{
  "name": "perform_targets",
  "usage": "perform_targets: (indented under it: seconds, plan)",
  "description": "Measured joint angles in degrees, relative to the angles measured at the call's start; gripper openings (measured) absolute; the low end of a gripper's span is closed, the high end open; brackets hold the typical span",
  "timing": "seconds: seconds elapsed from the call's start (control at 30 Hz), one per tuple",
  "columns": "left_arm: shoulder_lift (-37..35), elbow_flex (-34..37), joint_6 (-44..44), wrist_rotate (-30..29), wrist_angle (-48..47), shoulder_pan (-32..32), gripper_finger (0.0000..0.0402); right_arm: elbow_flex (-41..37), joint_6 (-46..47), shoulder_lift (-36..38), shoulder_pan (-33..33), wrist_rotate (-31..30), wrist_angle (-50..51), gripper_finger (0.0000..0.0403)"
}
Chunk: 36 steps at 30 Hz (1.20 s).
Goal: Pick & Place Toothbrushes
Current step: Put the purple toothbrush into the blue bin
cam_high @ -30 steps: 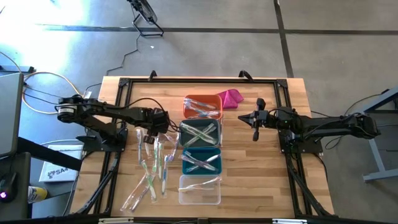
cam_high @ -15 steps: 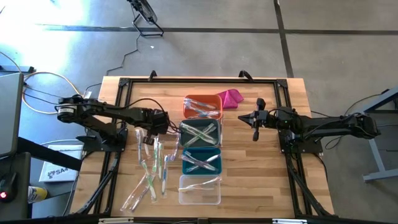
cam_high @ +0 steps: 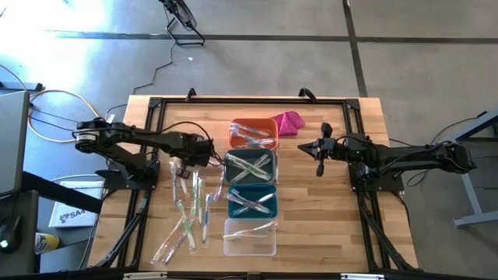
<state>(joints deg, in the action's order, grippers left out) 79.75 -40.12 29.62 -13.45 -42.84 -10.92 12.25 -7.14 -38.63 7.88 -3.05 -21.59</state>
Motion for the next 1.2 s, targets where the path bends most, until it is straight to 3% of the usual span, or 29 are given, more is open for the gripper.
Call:
perform_targets:
  seconds: [0.23,0.53,0.87,1.1,1.2]
  plan:
    - [-0.05,-2.19,-1.81,-8.15,-7.88,-0.02,0.0014,0.00,0.00,0.00,0.01,0.00,0.07,0.0004]
    - [-0.09,-5.19,-9.32,-13.13,-10.12,0.00,0.0013,-0.02,0.00,0.00,0.00,0.00,0.05,0.0004]
    - [-1.76,-8.58,-11.17,-15.45,-15.92,0.00,0.0013,-0.02,0.00,0.00,0.00,0.00,0.10,0.0004]
    - [-9.88,-11.75,-13.52,-16.03,-17.04,0.00,0.0013,-0.02,0.00,0.00,0.00,0.03,0.33,0.0004]
    - [-14.36,-12.88,-14.91,-12.76,-14.22,0.02,0.0013,-0.02,0.00,0.00,0.00,0.02,0.33,0.0004]
